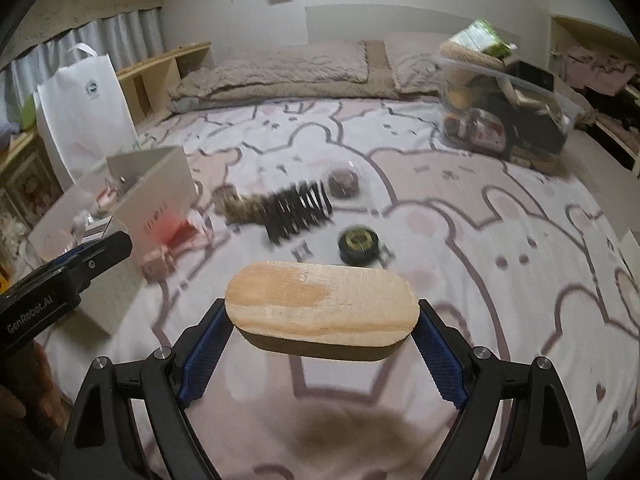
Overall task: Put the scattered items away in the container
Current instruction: 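Lift the comb strip with the left tool while the right tool carries the brush to the box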
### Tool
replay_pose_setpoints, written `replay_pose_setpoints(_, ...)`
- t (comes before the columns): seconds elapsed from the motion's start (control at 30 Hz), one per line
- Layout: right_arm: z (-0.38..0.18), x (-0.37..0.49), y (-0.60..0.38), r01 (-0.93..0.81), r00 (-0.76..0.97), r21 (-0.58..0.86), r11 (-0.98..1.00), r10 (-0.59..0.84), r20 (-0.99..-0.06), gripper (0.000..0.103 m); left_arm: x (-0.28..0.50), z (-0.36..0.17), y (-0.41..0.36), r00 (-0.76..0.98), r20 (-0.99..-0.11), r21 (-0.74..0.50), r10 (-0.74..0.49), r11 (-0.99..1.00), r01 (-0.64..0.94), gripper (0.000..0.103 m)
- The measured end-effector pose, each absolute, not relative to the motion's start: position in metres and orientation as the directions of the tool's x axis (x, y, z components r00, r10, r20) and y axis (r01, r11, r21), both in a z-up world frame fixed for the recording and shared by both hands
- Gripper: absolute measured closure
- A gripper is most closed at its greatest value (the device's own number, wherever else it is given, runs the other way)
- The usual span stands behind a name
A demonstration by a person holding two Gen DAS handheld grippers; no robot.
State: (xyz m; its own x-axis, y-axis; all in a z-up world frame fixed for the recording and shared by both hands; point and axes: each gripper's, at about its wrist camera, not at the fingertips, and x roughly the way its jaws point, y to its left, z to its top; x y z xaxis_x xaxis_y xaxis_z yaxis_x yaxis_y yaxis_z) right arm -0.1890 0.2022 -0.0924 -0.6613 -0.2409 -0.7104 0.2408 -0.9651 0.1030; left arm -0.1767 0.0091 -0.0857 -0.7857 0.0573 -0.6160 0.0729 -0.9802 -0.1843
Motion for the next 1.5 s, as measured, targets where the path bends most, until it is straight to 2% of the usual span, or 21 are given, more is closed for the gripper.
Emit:
replay_pose_setpoints(0.33,-0.045,-0.245,0.157,0.315,-0.652,0.115,-0.942,-0.303,-0.695,0.014,-0.221,-0.044,-0.028,-0.787,-0.616,-0.187,0.029,-0.976,0.11,0.038)
replay_pose_setpoints(0.67,-0.009,-0.299,0.11,0.423,-0.602,0.142,-0.895,-0.395,-0.694,0.014,-0.259,-0.015,-0.075,-0.76,-0.646,-0.142,-0.065,-0.969,0.203,0.038)
replay_pose_setpoints(1.07,0.001,-0.355,0.056,0.519,-0.527,0.146,-0.842,-0.45,-0.721,0.014,-0.301,0.001,-0.132,-0.713,-0.688,-0.138,-0.139,-0.939,0.316,0.038)
replay_pose_setpoints(1.5,-0.005,-0.391,0.007,0.575,-0.44,0.191,-0.795,-0.498,-0.747,0.014,-0.33,-0.008,-0.204,-0.629,-0.736,-0.057,-0.251,-0.903,0.427,0.038)
